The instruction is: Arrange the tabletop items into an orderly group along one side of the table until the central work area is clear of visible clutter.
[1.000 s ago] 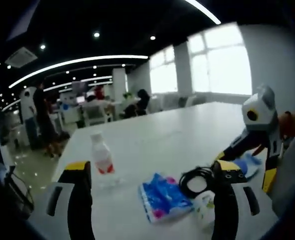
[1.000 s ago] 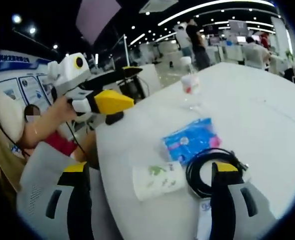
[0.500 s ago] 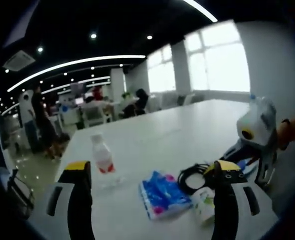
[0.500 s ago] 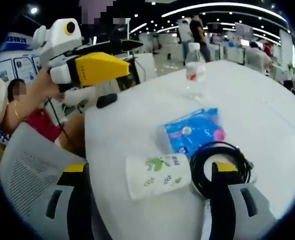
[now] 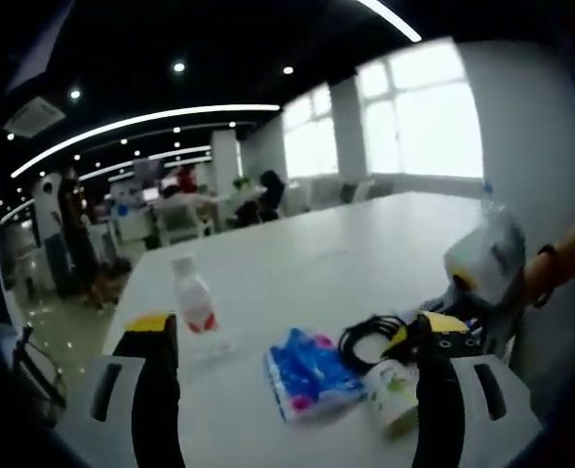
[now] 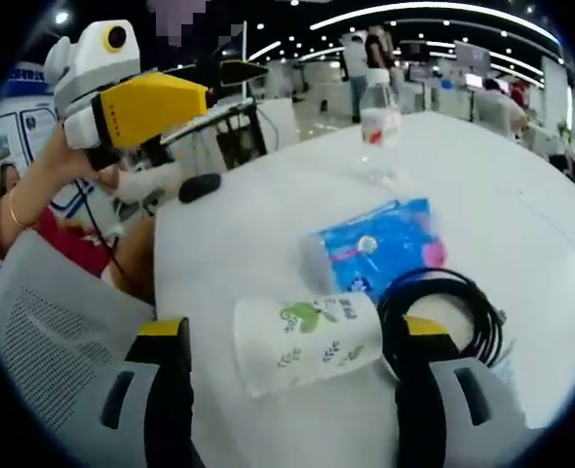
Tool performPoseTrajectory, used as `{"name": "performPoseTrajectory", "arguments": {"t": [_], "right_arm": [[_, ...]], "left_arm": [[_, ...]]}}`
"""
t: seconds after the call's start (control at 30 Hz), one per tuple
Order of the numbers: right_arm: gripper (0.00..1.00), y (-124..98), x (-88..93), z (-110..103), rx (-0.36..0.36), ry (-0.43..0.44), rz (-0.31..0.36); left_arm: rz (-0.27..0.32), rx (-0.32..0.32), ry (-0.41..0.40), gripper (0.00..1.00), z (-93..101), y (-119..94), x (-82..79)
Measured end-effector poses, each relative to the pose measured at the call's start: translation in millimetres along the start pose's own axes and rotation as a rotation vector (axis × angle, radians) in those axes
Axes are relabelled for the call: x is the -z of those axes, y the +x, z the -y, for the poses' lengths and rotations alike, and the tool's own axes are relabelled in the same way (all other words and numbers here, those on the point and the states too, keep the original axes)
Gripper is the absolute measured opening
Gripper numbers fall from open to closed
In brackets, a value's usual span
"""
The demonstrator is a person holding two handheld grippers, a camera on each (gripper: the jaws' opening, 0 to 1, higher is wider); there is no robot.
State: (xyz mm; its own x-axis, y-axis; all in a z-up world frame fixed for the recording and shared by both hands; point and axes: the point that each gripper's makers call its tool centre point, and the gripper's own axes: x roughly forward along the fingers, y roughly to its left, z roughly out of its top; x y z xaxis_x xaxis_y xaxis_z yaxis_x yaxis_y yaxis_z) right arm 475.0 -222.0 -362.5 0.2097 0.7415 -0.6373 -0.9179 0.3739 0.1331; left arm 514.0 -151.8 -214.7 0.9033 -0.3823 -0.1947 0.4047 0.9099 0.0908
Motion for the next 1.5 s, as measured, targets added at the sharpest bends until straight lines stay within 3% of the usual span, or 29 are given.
{"name": "performPoseTrajectory", "arguments": {"t": [0.3, 0.37, 0.93, 1.2, 1.5], "right_arm": [[0.70, 1, 7.9, 6, 0.012, 0.014, -0.016], [0.63, 1, 8.4, 5, -0.001, 0.024, -0.017], [0.61, -8, -3.4, 9, -0.021, 0.143, 0.049], [0.61, -16, -10.0, 16, -0.053, 0.354, 0.104], [0.61, -35, -33.6, 31, -0.095, 0.596, 0.252]], "left_arm": [[-0.011, 0.006, 0.008, 0.99, 1.4, -5, 2.2], [-0.013, 0.004, 0.006, 0.99, 0.9, -7, 3.1], [-0.021, 0.013, 0.005, 0.99, 6.4, -13, 6.5], [-0.024, 0.030, 0.039, 0.98, 12.5, -12, 5.9], [-0.003, 0.068, 0.039, 0.99, 20.5, -10, 0.4]]}}
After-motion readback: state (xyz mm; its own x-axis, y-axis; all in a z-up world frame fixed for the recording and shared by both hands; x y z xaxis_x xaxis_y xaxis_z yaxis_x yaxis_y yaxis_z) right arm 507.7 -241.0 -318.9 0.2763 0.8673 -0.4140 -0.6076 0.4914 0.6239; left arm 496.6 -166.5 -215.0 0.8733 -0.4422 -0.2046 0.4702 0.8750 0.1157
